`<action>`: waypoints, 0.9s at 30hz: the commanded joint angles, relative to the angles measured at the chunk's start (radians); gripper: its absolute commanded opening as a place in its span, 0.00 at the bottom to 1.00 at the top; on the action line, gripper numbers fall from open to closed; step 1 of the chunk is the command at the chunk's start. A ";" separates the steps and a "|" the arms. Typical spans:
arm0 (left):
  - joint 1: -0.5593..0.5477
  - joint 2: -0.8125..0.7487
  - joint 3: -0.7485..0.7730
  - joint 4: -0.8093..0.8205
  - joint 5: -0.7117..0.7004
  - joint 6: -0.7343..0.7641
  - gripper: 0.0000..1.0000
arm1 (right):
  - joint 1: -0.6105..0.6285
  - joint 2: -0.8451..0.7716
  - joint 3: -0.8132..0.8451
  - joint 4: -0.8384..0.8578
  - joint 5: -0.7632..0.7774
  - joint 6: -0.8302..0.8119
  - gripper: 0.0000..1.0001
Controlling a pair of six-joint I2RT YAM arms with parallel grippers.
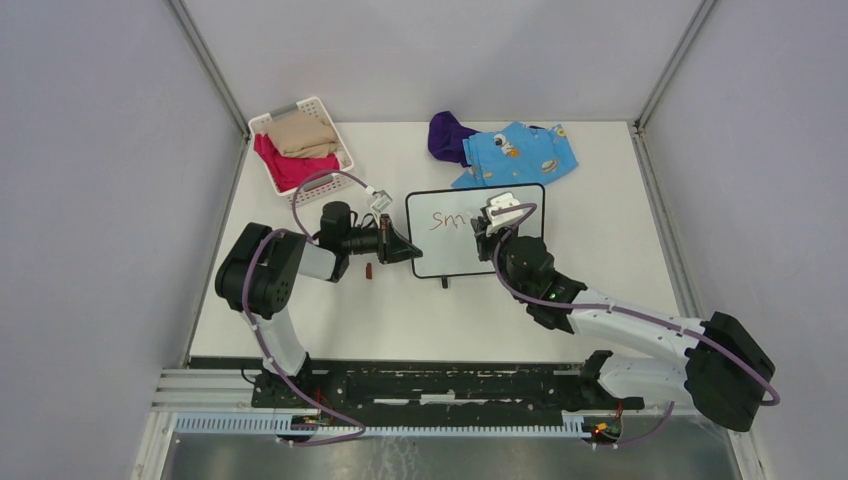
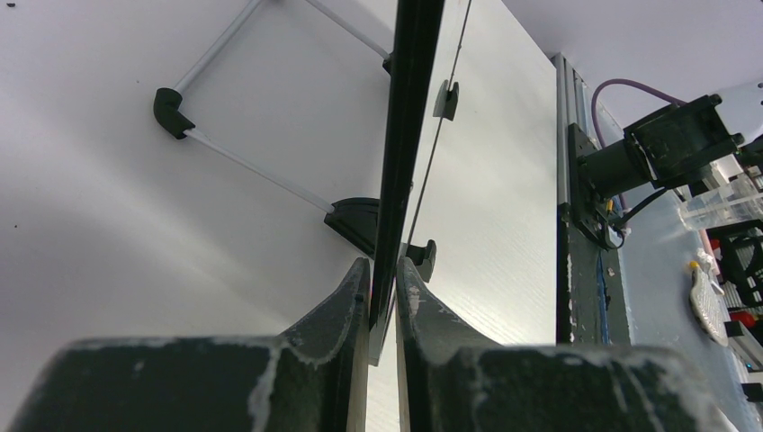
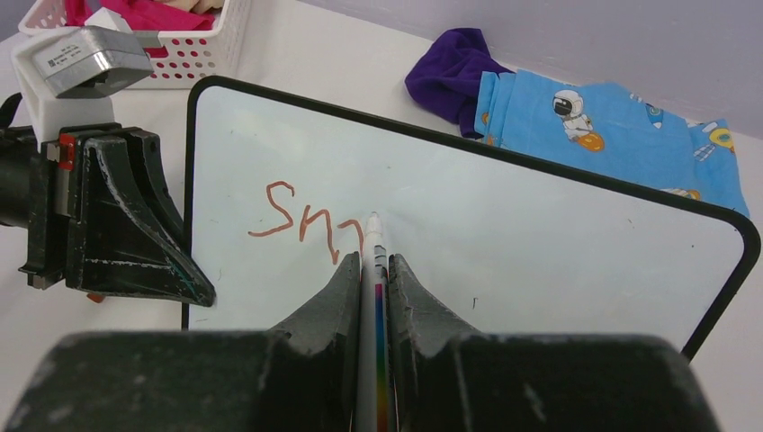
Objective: Write a sentence on the whiteboard
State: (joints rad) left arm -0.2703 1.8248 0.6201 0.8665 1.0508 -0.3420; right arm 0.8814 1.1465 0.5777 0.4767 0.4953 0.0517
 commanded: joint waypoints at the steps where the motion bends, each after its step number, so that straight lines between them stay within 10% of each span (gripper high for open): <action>1: 0.003 -0.009 0.013 -0.049 -0.062 0.061 0.02 | -0.004 0.013 0.063 0.068 -0.003 -0.007 0.00; 27: 0.003 -0.011 0.017 -0.062 -0.066 0.067 0.02 | -0.021 0.045 0.012 0.033 0.013 0.021 0.00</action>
State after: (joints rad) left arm -0.2707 1.8217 0.6220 0.8551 1.0504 -0.3351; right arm 0.8661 1.1927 0.5995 0.4831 0.4980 0.0563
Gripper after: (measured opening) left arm 0.193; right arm 0.179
